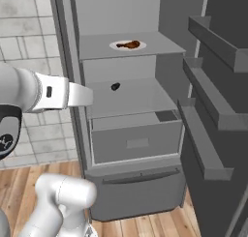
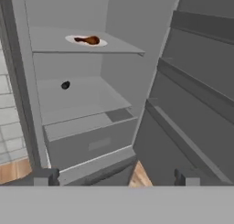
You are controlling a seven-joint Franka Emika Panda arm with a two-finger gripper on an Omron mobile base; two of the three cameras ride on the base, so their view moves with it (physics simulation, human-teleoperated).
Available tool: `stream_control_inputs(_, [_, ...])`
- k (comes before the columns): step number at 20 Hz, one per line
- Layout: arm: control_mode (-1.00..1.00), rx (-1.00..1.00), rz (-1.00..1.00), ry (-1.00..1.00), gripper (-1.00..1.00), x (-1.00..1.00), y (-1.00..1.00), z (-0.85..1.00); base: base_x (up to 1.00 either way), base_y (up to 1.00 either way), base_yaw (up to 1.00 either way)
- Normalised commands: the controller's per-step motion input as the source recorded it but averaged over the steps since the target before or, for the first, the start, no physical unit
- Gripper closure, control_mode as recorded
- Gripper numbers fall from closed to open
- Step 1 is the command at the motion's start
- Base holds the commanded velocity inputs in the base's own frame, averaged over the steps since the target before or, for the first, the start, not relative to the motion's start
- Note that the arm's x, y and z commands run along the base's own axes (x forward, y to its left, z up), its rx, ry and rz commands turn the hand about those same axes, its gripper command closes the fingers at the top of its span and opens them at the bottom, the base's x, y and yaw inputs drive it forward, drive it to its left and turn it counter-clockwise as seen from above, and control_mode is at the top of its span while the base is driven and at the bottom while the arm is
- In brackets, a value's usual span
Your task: Retrieve the chicken drumstick from the fridge and place it on the saucepan with marinade on the stove.
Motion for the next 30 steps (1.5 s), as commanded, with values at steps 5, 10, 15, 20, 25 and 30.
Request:
stream_control_inputs(5, [1.00, 0.00, 0.00, 0.00, -1.00, 0.00, 0.00, 0.00, 0.58, -0.16, -0.01])
stream_control_inputs(10, [1.00, 0.00, 0.00, 0.00, -1.00, 0.00, 0.00, 0.00, 0.40, -0.26, -0.01])
stream_control_inputs(15, [1.00, 0.00, 0.00, 0.00, -1.00, 0.00, 0.00, 0.00, 0.36, -0.33, 0.00])
stream_control_inputs(20, [1.00, 0.00, 0.00, 0.00, -1.00, 0.00, 0.00, 0.00, 0.49, -0.28, 0.00])
stream_control_inputs(25, [1.00, 0.00, 0.00, 0.00, -1.00, 0.00, 0.00, 0.00, 0.41, -0.09, 0.00])
stream_control_inputs(30, [1.00, 0.00, 0.00, 0.00, -1.00, 0.00, 0.00, 0.00, 0.32, -0.01, 0.00])
